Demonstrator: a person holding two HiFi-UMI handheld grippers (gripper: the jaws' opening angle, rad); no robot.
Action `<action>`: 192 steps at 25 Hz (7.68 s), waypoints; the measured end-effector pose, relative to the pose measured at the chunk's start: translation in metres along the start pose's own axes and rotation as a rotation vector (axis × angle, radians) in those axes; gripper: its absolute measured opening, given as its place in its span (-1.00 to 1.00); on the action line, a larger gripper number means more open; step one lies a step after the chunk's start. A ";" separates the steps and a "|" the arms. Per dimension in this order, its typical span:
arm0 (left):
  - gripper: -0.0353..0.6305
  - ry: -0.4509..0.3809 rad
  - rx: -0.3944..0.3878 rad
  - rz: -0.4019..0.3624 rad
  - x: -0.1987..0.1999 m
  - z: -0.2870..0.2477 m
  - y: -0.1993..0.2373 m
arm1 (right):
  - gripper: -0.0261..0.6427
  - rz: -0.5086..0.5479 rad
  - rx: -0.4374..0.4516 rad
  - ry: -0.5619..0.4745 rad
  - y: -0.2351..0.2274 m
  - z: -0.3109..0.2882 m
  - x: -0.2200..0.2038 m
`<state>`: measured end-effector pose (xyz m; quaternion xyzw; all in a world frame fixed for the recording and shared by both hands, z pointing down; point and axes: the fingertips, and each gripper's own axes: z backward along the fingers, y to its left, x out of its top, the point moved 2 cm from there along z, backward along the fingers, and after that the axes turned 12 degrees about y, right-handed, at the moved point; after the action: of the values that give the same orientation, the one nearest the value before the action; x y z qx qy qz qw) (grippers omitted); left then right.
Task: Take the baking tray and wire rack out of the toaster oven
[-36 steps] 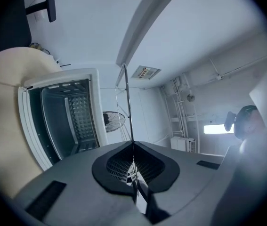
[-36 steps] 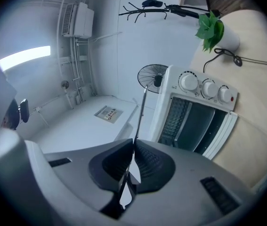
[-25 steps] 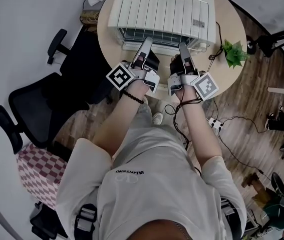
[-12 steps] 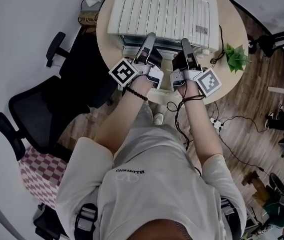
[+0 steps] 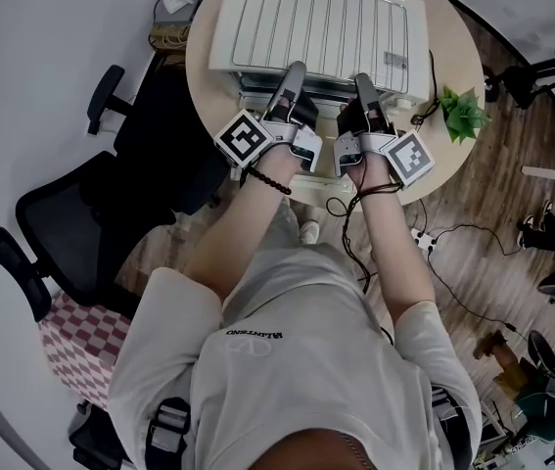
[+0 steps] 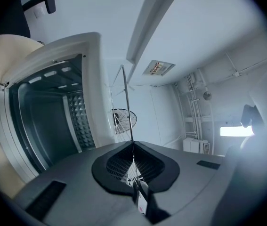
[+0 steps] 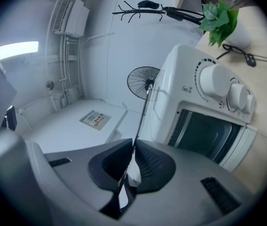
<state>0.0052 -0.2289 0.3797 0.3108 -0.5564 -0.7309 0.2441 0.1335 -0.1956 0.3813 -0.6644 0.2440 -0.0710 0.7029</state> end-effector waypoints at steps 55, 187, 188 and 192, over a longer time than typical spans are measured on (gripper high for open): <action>-0.60 0.037 0.285 -0.072 -0.012 0.080 0.153 | -0.56 -0.052 -0.176 0.067 -0.142 0.016 -0.067; -0.88 -0.101 0.065 0.078 -0.090 0.174 0.134 | -0.83 -0.106 -0.111 0.062 -0.142 0.100 -0.145; -0.88 -0.102 0.064 0.075 -0.091 0.176 0.132 | -0.83 -0.102 -0.111 0.064 -0.141 0.102 -0.147; -0.88 -0.102 0.047 0.062 -0.096 0.181 0.124 | -0.83 -0.095 -0.101 0.069 -0.134 0.109 -0.149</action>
<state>-0.0587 -0.0738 0.5505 0.2614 -0.5944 -0.7248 0.2305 0.0812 -0.0489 0.5485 -0.7071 0.2395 -0.1146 0.6554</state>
